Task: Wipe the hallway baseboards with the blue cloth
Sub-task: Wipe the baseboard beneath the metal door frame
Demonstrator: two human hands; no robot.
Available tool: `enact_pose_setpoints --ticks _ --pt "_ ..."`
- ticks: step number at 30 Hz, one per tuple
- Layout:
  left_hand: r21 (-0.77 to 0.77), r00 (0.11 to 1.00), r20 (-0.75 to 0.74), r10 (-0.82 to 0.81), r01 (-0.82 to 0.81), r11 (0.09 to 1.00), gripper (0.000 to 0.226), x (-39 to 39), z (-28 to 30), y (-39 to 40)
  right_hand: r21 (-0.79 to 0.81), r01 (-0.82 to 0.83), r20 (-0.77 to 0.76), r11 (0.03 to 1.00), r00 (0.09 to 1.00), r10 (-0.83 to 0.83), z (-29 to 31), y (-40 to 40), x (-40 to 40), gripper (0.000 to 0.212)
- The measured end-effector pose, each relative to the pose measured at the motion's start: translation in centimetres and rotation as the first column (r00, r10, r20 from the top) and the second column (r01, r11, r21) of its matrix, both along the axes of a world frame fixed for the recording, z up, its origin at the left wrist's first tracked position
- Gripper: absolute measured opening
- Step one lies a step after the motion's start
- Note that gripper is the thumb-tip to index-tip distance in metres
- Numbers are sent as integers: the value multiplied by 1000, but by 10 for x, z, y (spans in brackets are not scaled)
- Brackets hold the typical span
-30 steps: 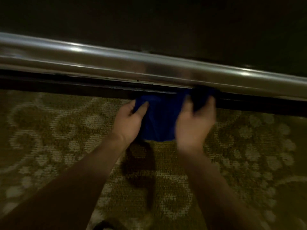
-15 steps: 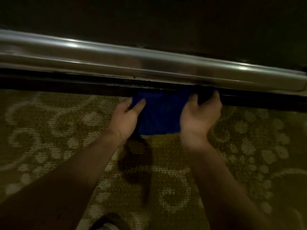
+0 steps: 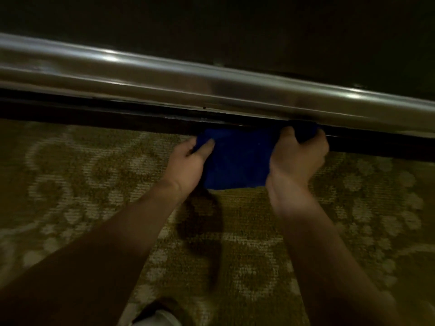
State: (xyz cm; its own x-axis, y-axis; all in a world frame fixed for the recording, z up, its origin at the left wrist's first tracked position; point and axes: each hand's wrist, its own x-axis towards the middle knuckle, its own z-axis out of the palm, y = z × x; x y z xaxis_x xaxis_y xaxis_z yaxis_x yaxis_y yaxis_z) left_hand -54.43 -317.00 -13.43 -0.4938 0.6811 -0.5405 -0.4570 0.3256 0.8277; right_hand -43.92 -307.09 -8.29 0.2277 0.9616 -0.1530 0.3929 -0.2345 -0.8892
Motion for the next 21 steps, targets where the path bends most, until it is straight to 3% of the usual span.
enact_pose_setpoints --ticks 2,3,6,8,9,12,14,16,18,21 --pt "0 999 -17 37 -37 999 19 3 1 2 7 -63 132 998 989 61 4 -17 -21 25" --pt "-10 998 -20 62 -62 998 15 5 1 4 10 -193 222 981 957 186 6 -29 -32 26" --pt "-35 993 -20 113 -114 993 12 7 4 6 -1 -528 368 849 790 491 12 -43 -38 15" --pt "-19 996 -35 76 -77 997 13 4 2 4 -35 -541 416 841 757 504 8 -18 -15 19" --pt "-21 998 -37 54 -55 998 17 3 2 4 -50 -480 396 876 796 459 5 -4 1 25" --pt "-33 998 -10 65 -65 997 23 4 6 4 -6 -235 97 972 967 235 -1 12 24 26" --pt "-35 996 15 84 -83 996 17 5 11 5 -80 -89 -73 993 994 83 0 2 12 32" --pt "-30 986 63 155 -154 988 8 9 22 0 -263 6 -291 965 953 -85 5 -9 3 42" --pt "-3 953 130 275 -277 961 4 16 29 -10 -435 -52 -439 899 884 -162 5 -16 7 39" --pt "56 868 173 466 -481 875 26 17 42 -32 -519 -268 -500 812 865 -34 4 -29 15 25"
